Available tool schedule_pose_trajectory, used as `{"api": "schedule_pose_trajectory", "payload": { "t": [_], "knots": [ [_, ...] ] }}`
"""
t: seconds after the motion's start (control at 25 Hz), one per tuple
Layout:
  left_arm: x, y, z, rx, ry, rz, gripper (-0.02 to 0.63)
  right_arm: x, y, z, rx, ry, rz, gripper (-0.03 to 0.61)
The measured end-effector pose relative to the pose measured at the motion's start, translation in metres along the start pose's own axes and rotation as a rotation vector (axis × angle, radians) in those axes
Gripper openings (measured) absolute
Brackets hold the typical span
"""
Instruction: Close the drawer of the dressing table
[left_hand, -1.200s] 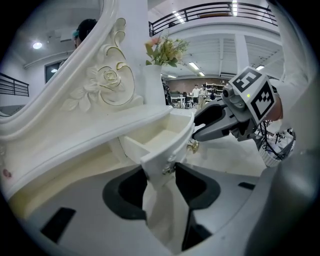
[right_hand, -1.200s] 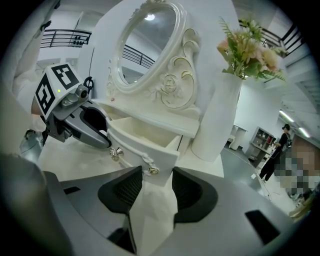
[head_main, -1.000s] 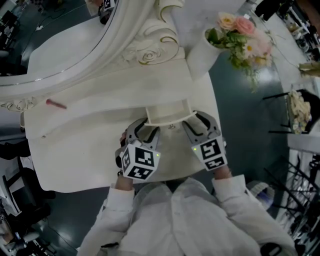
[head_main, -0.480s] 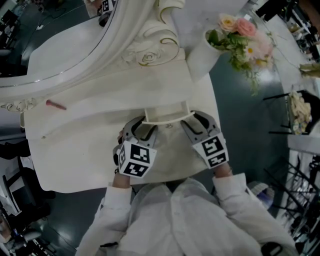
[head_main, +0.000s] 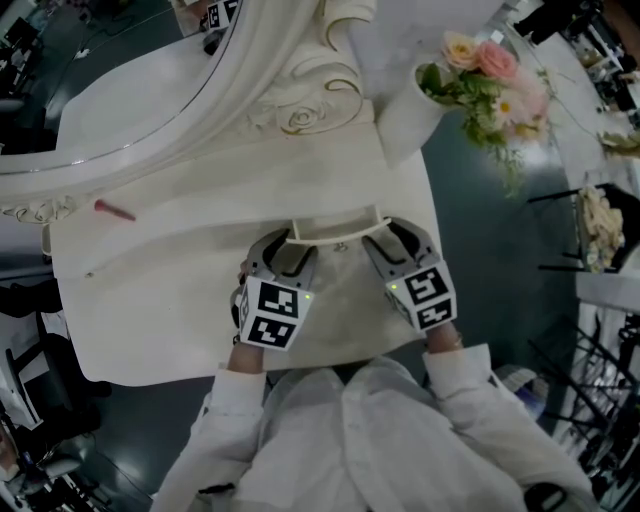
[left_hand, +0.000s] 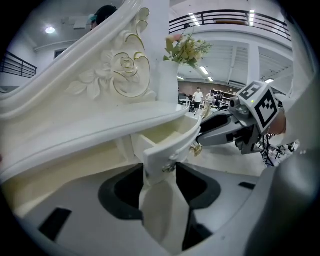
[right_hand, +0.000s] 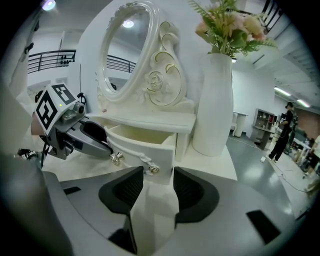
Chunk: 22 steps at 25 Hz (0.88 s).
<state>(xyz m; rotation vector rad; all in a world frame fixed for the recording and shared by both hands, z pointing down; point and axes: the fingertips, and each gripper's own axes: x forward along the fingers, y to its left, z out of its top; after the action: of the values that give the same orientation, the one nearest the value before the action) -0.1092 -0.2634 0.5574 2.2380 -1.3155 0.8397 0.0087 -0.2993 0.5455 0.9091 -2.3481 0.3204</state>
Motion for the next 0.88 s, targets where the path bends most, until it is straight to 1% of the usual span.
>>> {"api": "schedule_pose_trajectory", "payload": {
  "t": [0.32,0.44,0.56,0.72,0.88],
  "knots": [
    [0.003,0.007,0.002,-0.034,0.000,0.026,0.189,0.006,-0.004,0.004,0.008,0.006,-0.009,0.173],
    [0.005,0.010,0.006,-0.033,-0.016,0.039,0.190,0.009,-0.006,0.005,0.016,0.007,-0.015,0.175],
    [0.006,0.012,0.006,-0.036,-0.006,0.042,0.190,0.011,-0.009,0.003,0.012,0.010,-0.020,0.173],
    [0.010,0.016,0.010,-0.035,-0.015,0.051,0.190,0.016,-0.010,0.010,0.029,-0.008,-0.022,0.173],
    [0.012,0.020,0.013,-0.039,-0.029,0.060,0.190,0.019,-0.018,0.003,0.011,0.012,-0.034,0.173]
  ]
}}
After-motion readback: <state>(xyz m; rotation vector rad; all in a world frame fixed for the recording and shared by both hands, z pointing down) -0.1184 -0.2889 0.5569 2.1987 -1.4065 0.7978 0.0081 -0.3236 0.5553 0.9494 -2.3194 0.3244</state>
